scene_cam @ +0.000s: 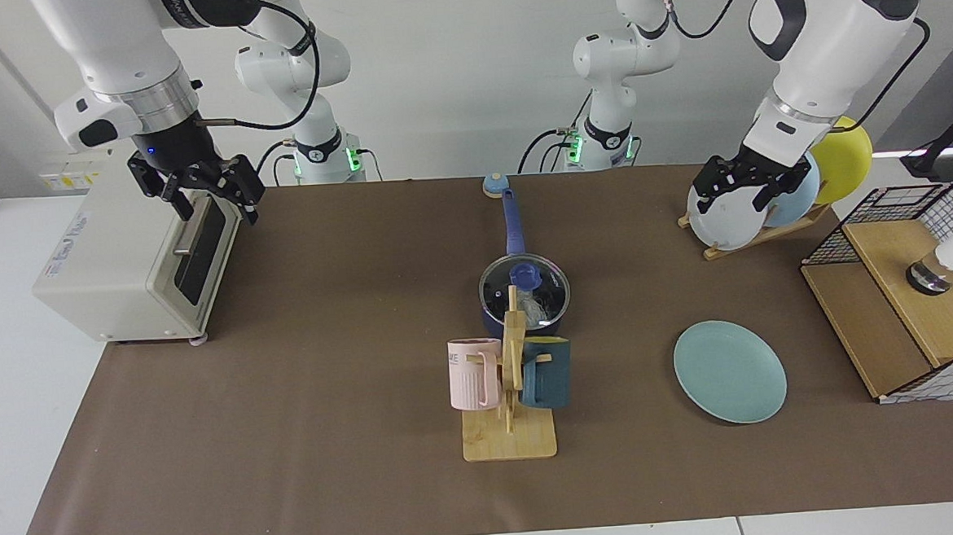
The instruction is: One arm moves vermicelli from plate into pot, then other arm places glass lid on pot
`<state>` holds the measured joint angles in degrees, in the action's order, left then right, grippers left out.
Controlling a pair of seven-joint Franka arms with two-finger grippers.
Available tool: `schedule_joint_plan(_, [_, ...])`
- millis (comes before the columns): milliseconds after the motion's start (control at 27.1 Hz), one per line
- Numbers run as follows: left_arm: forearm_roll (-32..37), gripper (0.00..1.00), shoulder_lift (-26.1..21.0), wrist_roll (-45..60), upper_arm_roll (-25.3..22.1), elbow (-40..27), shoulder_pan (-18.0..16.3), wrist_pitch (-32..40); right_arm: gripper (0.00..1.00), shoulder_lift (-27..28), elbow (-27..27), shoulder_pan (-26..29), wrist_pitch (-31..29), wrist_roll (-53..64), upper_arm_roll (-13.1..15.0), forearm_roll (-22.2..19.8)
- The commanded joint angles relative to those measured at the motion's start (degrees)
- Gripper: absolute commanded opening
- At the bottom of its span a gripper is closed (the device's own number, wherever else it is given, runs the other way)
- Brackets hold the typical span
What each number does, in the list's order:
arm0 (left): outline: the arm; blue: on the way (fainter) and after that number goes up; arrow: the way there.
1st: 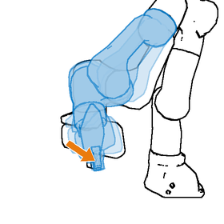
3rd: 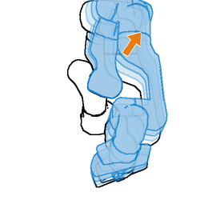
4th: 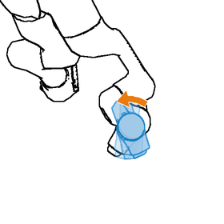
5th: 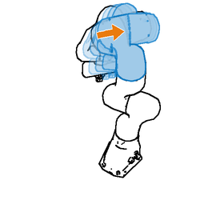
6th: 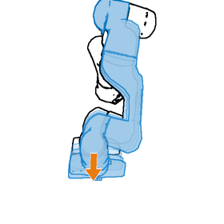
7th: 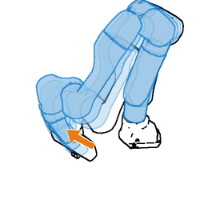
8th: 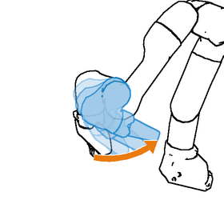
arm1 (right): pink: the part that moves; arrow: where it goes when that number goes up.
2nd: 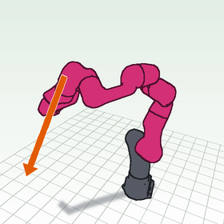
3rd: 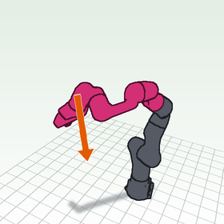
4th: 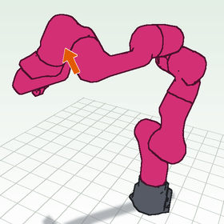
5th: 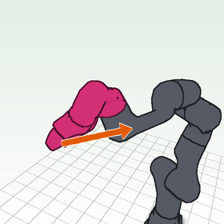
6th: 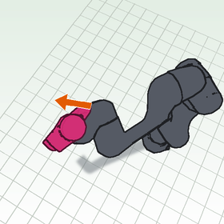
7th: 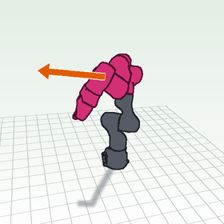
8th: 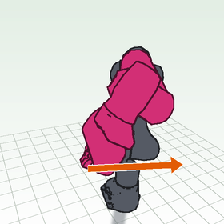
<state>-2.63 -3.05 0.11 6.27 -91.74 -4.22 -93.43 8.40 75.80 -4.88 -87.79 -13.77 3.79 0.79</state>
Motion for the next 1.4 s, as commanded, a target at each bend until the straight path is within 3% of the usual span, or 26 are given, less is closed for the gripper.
schedule_joint_plan(0, [-0.27, 1.00, 1.38, -0.37, -0.20, -1.34, 0.18, -0.27, 1.00, -0.75, 1.37, 2.07, -0.89, 3.83, -0.89, 0.00])
schedule_joint_plan(479, [-0.27, 1.00, 1.38, -0.37, -0.20, -1.34, -0.17, -0.27, 1.00, -0.84, 1.89, 4.18, -0.54, 6.38, -0.80, -0.61])
schedule_joint_plan(885, [-0.27, 1.00, 1.38, -0.37, -0.20, -1.34, -0.26, -0.27, 1.00, -2.33, 6.46, 6.64, -1.77, 10.61, -0.80, -0.70])
schedule_joint_plan(1069, [-0.27, 1.00, 1.38, -0.37, -0.20, -1.34, -0.26, -0.18, 1.00, -1.89, 6.29, 5.33, -4.93, 10.34, -0.98, -2.80])
schedule_joint_plan(1364, [-0.27, 1.00, 1.38, -0.37, -0.20, -1.34, -0.26, -0.27, 1.00, -1.72, 6.99, 4.00, -3.00, 9.90, -1.06, -2.46])
